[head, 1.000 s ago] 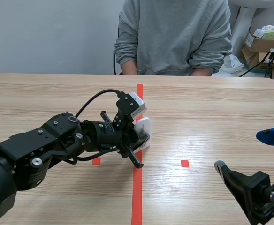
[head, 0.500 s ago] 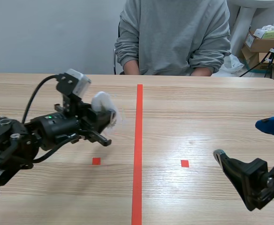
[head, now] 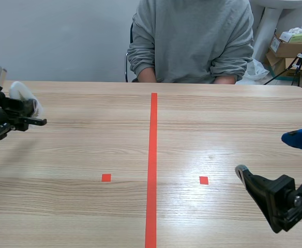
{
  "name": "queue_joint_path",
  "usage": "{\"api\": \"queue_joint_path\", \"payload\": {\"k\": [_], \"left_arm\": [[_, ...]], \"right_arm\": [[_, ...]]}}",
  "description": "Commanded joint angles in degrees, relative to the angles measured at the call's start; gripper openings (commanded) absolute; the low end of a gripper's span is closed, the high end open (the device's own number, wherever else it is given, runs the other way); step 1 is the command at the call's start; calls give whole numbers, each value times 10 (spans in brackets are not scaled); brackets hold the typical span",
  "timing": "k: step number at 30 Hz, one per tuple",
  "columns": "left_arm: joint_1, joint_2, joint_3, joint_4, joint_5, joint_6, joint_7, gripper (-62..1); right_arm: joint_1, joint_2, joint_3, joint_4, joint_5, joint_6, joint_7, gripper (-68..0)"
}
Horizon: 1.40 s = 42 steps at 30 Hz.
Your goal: Do the leaf sorting experiment
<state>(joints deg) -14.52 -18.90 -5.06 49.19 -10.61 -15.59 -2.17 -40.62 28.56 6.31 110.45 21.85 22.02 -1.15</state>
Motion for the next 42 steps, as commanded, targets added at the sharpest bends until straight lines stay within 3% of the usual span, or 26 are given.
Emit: {"api": "queue_joint_path", "payload": {"k": [1, 6, 10, 14, 20, 29, 33, 39, 42], "left_arm": [[-29, -14, -3, -24, -7, 0, -17, -556], [-87, -25, -3, -105, -1, 16, -34, -557], [-123, -19, -2, -168, 28, 19, -33, -569], [-147, -15, -2, -226, 41, 45, -45, -569], [-165, -13, -2, -268, 63, 72, -38, -569], [-164, -8, -2, -283, 71, 73, -39, -561], [-164, -8, -2, -283, 71, 79, -43, -417], [-164, -10, -2, -283, 71, 112, -54, -198], [-159, -14, -2, -282, 73, 112, -60, -43]], "right_arm": [[8, 3, 5, 2, 2, -1, 9, -56], [8, 3, 5, 2, 2, -1, 9, -56], [8, 3, 5, 2, 2, -1, 8, -56], [8, 3, 5, 2, 2, 1, 9, -56], [8, 3, 5, 2, 2, 1, 8, -56], [8, 3, 5, 2, 2, 1, 9, -56], [8, 3, 5, 2, 2, 1, 9, -56], [8, 3, 5, 2, 2, 1, 9, -56], [8, 3, 5, 2, 2, 1, 9, -56]]}}
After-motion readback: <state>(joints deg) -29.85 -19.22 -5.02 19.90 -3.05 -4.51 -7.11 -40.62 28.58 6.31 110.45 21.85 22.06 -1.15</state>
